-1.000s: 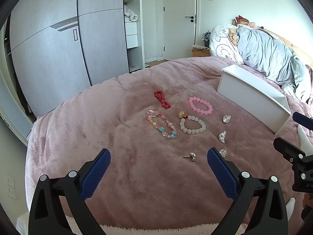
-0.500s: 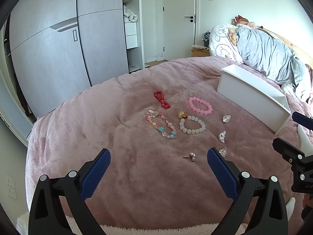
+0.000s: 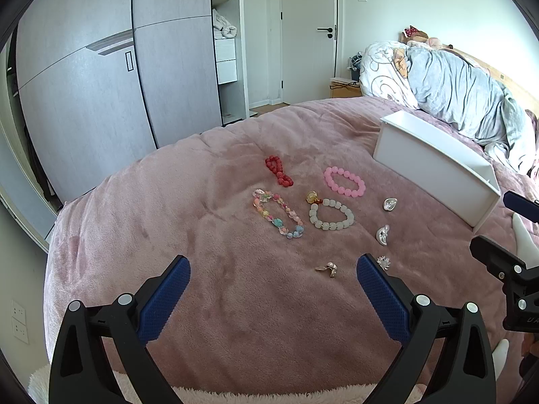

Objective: Organize jewelry

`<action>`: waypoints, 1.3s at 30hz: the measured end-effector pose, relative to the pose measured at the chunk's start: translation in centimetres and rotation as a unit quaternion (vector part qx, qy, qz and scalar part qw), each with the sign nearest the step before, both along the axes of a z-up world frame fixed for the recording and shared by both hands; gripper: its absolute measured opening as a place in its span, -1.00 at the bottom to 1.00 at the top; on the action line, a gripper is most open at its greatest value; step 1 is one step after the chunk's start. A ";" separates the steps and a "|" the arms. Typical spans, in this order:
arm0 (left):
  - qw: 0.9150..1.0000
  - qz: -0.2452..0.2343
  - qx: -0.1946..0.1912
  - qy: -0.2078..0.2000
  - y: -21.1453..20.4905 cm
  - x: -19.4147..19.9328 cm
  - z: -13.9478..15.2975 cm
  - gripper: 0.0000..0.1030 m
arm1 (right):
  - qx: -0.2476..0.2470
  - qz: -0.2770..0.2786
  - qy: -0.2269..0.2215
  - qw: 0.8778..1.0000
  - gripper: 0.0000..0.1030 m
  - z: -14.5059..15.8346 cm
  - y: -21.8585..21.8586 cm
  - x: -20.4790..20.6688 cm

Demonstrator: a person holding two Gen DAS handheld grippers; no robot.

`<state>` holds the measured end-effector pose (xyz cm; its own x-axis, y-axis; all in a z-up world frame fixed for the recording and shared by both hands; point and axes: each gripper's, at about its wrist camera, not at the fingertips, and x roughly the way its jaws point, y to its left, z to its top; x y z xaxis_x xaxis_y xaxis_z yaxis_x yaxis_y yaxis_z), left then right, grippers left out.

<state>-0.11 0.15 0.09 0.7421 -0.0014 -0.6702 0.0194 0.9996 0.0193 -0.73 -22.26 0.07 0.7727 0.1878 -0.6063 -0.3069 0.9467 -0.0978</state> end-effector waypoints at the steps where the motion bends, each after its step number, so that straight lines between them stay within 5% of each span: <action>1: 1.000 0.000 0.000 0.001 0.7 0.0 0.0 0.94 | 0.000 0.000 0.000 1.000 0.91 0.0 0.0 0.0; 39: 1.000 0.000 0.004 0.005 0.6 0.2 -0.1 0.94 | -0.001 -0.002 0.002 1.000 0.91 -0.1 -0.1 0.0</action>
